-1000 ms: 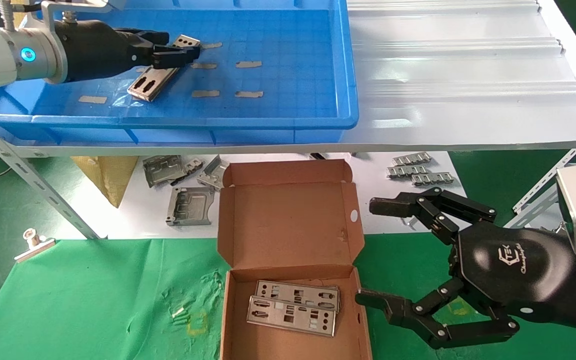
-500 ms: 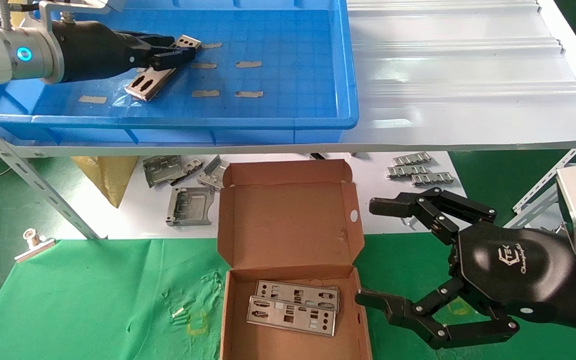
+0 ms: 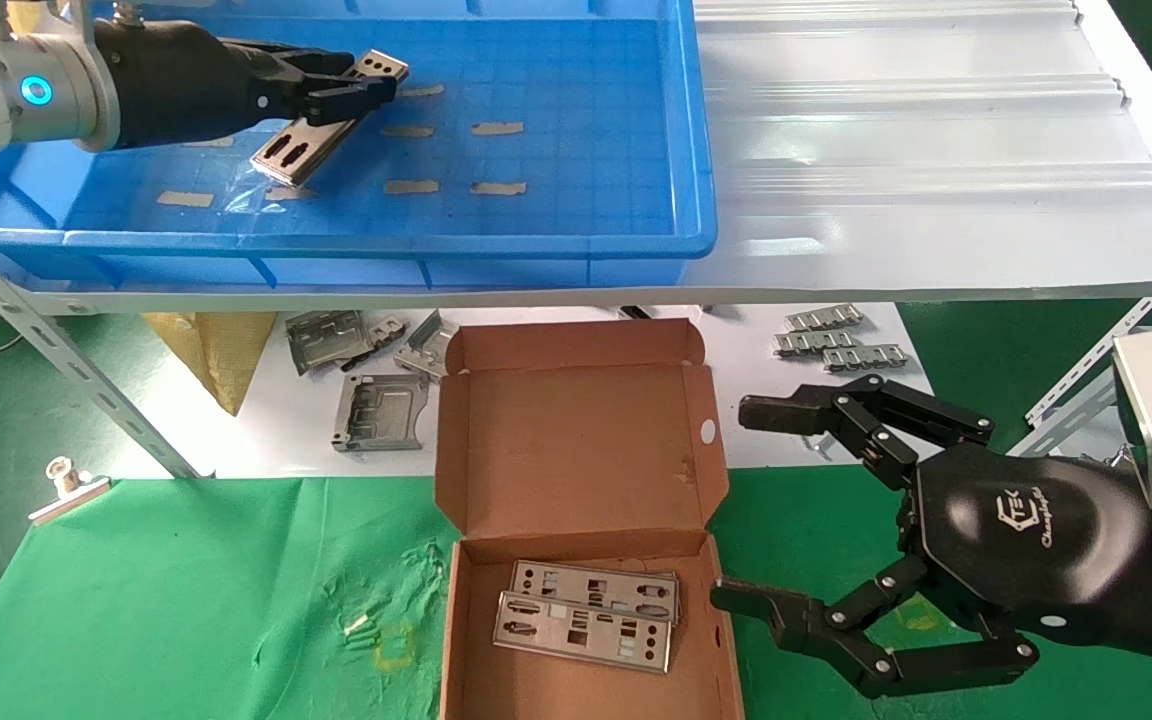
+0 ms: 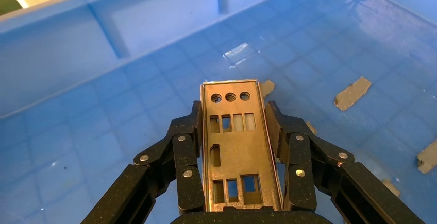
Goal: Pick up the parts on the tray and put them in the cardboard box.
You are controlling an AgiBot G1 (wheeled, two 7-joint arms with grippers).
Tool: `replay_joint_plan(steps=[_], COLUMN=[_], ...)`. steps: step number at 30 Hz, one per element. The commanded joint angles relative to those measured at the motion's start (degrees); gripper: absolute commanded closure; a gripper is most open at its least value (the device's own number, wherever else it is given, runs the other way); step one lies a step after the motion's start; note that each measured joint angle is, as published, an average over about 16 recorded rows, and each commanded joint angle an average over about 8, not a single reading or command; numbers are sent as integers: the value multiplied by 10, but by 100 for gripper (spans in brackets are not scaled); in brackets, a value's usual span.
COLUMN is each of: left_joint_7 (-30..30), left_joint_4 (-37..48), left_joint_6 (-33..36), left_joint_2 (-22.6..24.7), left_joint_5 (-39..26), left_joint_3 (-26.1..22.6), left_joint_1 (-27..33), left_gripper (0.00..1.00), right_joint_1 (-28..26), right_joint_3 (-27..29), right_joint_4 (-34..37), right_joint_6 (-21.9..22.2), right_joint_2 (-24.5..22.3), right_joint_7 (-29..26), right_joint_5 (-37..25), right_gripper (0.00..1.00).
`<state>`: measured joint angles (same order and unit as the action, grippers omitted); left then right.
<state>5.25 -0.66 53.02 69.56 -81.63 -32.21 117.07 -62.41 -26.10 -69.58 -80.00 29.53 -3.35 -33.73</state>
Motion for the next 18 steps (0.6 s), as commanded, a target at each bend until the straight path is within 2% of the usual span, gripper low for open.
replay_joint_plan(steps=[1,6,8,18], left_joint_7=[-1,-3,-3,-1], left_joint_4=[0,4,5,8], left_joint_6=[0,-8,-11,-26], left_joint_2=[-1,1,2,7], left_joint_5=[2,2,2,2], left_joint_3=[1,2,1,1], left_joint_1=[0,-3,-5,-11], left_gripper=[81,19,1,0], right_joint_1=[0,0,0,0], right_joint_3=[0,0,0,0], right_joint_4=[0,0,0,0], right_joint_6=[0,0,0,0], right_joint_2=[0,0,0,0], right_joint_7=[0,0,0,0], right_joint_5=[0,0,0,0], right_gripper=[0,0,0,0])
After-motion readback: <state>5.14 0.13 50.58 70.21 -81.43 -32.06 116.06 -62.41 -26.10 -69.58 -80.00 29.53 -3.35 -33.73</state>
